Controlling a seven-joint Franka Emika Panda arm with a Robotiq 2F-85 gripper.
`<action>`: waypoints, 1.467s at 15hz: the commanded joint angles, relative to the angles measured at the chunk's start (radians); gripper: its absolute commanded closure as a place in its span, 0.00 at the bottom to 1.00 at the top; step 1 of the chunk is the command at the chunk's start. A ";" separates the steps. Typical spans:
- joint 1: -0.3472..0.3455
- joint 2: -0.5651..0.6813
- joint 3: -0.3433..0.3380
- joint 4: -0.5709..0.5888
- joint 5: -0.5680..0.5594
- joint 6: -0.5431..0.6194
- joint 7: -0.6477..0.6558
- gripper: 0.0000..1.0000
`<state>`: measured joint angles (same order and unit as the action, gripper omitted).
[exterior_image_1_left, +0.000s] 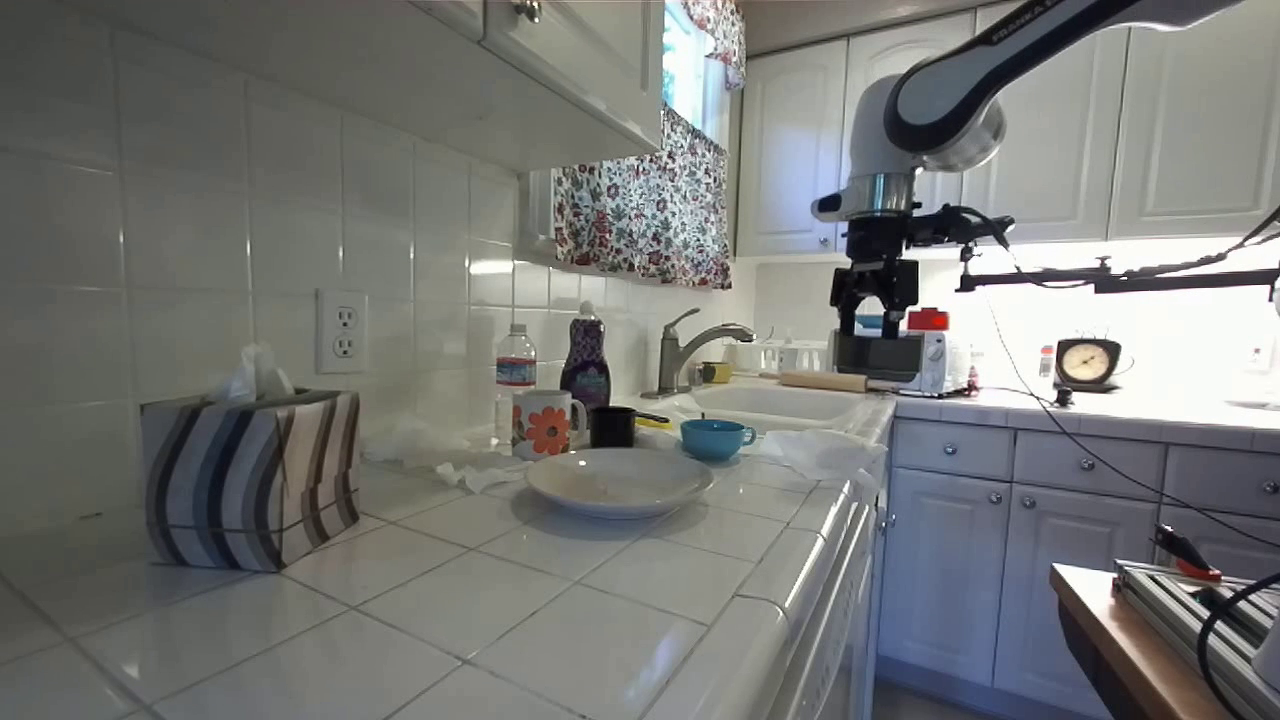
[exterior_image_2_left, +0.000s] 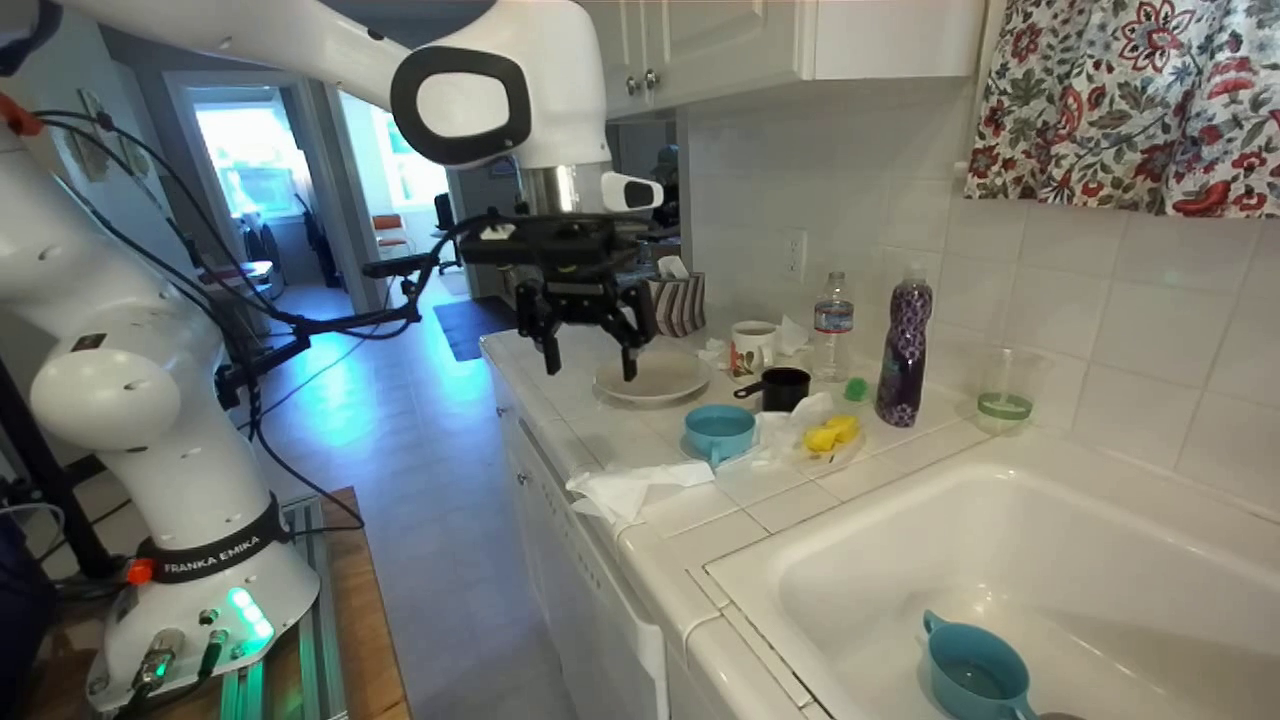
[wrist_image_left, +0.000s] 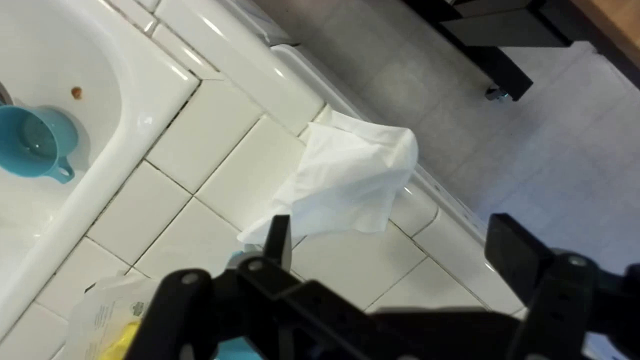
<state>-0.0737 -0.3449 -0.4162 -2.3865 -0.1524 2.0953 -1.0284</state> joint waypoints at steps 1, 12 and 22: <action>-0.018 0.137 -0.046 0.061 0.069 0.093 -0.245 0.00; -0.094 0.235 0.050 0.071 0.197 0.197 -0.342 0.00; -0.129 0.366 0.091 0.098 0.225 0.341 -0.312 0.00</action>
<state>-0.1814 -0.0481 -0.3512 -2.3154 0.0389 2.3632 -1.3272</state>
